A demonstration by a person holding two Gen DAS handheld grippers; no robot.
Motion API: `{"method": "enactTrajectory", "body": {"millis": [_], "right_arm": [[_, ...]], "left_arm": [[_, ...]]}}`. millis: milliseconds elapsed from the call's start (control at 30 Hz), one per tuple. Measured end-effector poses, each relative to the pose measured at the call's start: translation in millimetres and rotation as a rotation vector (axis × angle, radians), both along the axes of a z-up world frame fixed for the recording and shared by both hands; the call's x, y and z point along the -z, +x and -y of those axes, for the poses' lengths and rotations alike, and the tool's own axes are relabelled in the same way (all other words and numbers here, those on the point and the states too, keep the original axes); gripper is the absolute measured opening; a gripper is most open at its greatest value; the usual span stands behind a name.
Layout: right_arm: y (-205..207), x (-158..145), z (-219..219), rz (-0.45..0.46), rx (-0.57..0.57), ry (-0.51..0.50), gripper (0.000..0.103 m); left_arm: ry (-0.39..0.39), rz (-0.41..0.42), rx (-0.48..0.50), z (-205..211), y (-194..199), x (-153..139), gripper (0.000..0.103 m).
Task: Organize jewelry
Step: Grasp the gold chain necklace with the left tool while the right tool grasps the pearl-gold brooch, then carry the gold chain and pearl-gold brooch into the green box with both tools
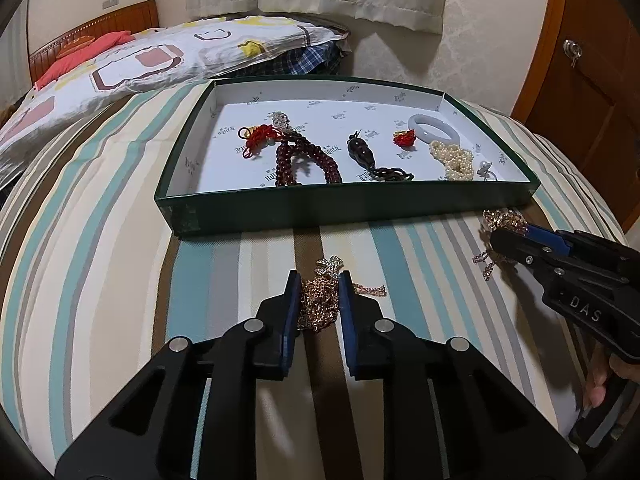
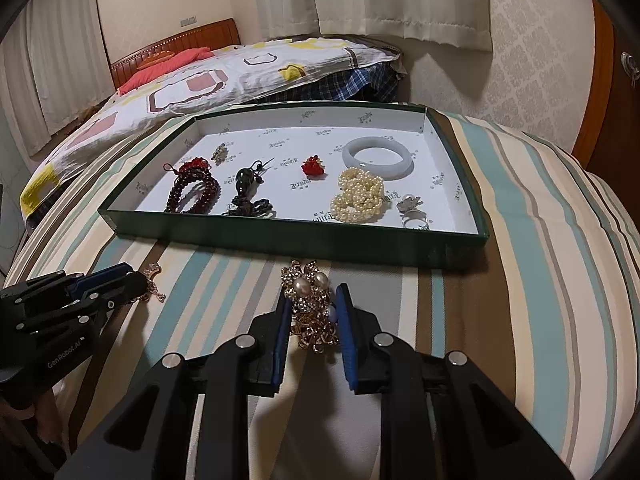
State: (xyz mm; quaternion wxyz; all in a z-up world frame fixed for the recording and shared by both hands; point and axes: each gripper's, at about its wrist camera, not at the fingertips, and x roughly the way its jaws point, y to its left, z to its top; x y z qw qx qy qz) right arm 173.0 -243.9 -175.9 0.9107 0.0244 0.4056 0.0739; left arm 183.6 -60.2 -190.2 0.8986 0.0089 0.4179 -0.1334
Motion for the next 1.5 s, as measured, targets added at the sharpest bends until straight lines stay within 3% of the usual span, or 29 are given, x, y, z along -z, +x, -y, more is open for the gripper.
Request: {"method": "enactTrajectory", "body": {"millis": [500,1500], "right_arm": [[-1.4,-2.6,-2.6,0.009,0.003,0.007,0.023],[-10.8,-30.2,-0.1,0.077,0.009,0.030,0.023]], "left_arm": [[-0.019,0.011,-0.003,-1.1,-2.9,-7.4,0.015],[-0.040,0.122,-0.018,-4.1,-13.5,-51.4,0.014]]}}
